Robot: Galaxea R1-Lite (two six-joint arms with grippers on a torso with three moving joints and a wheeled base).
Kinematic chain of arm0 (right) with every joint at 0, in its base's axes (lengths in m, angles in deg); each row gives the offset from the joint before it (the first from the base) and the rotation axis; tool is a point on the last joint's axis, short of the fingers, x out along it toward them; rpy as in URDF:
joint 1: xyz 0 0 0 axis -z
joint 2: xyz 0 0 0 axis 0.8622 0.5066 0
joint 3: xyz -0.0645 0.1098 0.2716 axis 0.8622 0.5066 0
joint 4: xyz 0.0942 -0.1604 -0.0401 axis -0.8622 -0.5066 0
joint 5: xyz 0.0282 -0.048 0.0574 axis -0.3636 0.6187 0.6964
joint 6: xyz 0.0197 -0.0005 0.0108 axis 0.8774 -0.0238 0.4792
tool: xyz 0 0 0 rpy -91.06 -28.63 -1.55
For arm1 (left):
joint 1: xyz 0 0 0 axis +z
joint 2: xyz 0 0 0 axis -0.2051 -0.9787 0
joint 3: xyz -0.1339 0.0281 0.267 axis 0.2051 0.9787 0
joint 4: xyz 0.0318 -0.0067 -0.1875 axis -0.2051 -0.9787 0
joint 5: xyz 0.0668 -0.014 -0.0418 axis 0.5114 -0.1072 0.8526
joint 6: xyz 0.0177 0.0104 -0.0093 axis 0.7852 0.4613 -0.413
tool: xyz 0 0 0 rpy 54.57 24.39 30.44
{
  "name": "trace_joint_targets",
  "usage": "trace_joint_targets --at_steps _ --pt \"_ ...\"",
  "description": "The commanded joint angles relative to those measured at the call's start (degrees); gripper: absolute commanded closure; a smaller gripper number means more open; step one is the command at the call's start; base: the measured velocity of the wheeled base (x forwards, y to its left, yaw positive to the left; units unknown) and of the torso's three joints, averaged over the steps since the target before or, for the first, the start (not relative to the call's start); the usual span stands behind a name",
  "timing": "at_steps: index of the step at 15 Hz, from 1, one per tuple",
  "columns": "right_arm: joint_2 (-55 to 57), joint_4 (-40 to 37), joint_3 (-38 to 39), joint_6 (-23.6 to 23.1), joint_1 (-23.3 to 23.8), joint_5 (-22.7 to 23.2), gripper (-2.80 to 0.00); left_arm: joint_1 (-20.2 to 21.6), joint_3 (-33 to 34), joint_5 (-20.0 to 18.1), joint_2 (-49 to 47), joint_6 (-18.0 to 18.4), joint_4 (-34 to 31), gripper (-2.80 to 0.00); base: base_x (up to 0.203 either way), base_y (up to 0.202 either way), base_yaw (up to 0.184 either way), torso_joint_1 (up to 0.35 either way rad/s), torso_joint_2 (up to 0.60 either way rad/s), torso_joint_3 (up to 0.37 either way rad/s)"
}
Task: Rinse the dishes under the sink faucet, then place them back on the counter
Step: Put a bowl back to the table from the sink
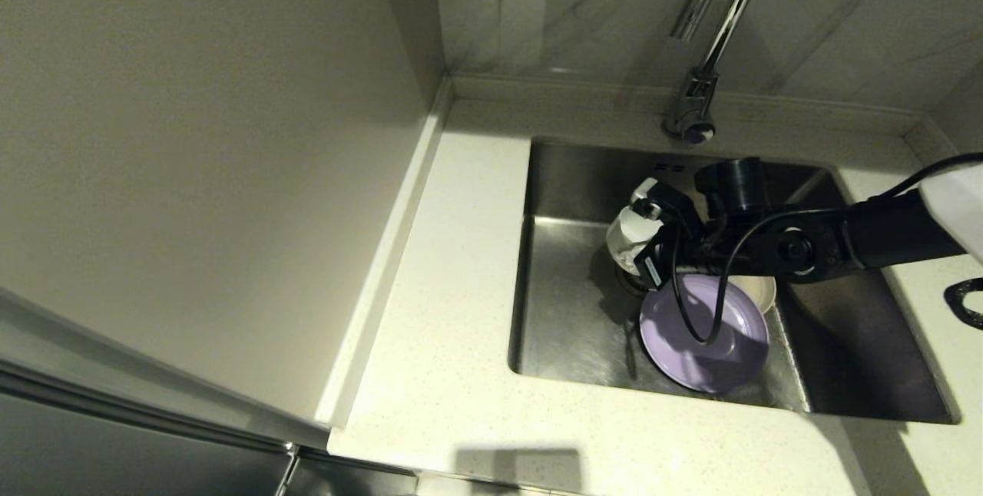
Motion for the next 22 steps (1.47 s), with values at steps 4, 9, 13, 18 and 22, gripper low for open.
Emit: trace_joint_targets --at_steps 4,9,13,18,22 --pt "-9.6 0.0 0.0 38.0 -3.6 14.6 0.00 0.0 0.0 0.0 0.1 0.0 0.0 0.00 0.000 0.000 0.000 0.000 0.00 0.000" --pt "-11.4 0.0 -12.4 88.9 -3.5 22.1 0.00 0.0 0.0 0.0 0.1 0.0 0.0 0.00 0.000 0.000 0.000 0.000 0.00 0.000" --pt "-9.2 1.5 -23.0 125.1 2.4 29.7 0.00 0.0 0.0 0.0 0.1 0.0 0.0 0.00 0.000 0.000 0.000 0.000 0.00 0.000" --pt "-7.8 12.4 -25.8 149.6 6.8 33.5 0.00 0.0 0.0 0.0 0.1 0.0 0.0 0.00 0.000 0.000 0.000 0.000 0.00 0.000" --pt "-7.0 16.5 -22.4 152.1 9.4 36.1 0.00 0.0 0.0 0.0 0.1 0.0 0.0 0.00 0.000 0.000 0.000 0.000 0.00 0.000"
